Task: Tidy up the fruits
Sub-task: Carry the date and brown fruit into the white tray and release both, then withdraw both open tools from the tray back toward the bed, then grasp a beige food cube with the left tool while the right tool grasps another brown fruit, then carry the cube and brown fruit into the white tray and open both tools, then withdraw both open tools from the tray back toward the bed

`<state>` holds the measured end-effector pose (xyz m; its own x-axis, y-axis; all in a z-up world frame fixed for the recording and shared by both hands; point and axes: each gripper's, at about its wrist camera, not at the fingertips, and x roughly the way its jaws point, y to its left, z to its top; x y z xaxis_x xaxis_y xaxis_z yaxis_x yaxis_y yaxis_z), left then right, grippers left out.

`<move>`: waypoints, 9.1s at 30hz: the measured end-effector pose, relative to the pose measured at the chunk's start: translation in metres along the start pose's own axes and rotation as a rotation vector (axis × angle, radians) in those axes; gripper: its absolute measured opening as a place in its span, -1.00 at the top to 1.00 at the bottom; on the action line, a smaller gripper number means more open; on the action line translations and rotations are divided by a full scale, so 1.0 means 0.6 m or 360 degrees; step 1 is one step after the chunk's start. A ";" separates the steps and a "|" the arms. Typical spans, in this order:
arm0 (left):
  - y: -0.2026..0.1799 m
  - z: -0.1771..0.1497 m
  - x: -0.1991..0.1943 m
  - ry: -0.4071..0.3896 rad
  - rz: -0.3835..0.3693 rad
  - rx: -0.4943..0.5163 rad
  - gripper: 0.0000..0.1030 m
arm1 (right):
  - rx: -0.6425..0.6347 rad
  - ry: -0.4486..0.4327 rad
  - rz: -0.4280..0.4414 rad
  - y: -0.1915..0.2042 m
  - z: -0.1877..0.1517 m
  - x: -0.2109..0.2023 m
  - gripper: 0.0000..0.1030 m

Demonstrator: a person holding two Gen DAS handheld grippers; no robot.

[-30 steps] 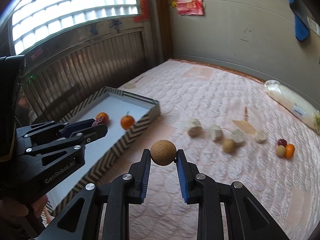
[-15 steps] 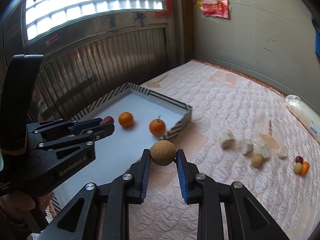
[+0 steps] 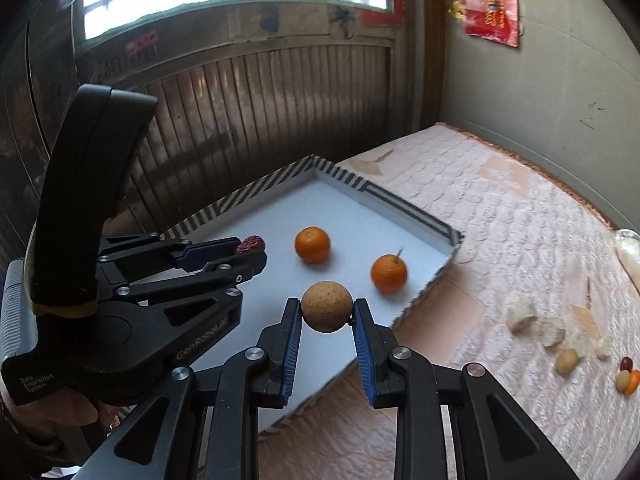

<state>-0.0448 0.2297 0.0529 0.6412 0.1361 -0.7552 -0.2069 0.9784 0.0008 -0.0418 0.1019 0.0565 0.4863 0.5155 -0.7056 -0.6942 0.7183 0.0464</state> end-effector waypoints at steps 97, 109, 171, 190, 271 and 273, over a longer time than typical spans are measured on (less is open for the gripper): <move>-0.369 0.091 0.151 0.0281 -0.0414 0.0611 0.11 | 0.0512 0.0031 -0.0339 -0.339 -0.160 -0.125 -0.02; -0.349 0.087 0.113 0.0180 -0.0385 0.0531 0.55 | 0.0433 0.0064 -0.0347 -0.342 -0.131 -0.052 0.02; -0.111 -0.005 -0.062 -0.0195 -0.0097 0.0189 0.55 | 0.0248 -0.0106 -0.0191 -0.120 -0.081 -0.100 0.52; -0.001 -0.011 -0.035 -0.0159 0.0052 0.0017 0.55 | 0.0053 -0.0056 -0.0056 -0.033 -0.022 -0.033 0.52; -0.225 0.018 -0.056 -0.0165 -0.0217 0.0241 0.03 | 0.0320 -0.0034 -0.0372 -0.210 -0.120 -0.137 0.05; -0.243 0.018 -0.054 -0.0152 -0.0239 0.0264 0.03 | 0.0345 -0.0042 -0.0402 -0.228 -0.131 -0.155 0.00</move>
<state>-0.0279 0.0845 0.0844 0.7242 -0.0063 -0.6896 0.0152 0.9999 0.0068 -0.0337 -0.0811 0.0601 0.6442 0.3184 -0.6955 -0.4224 0.9061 0.0236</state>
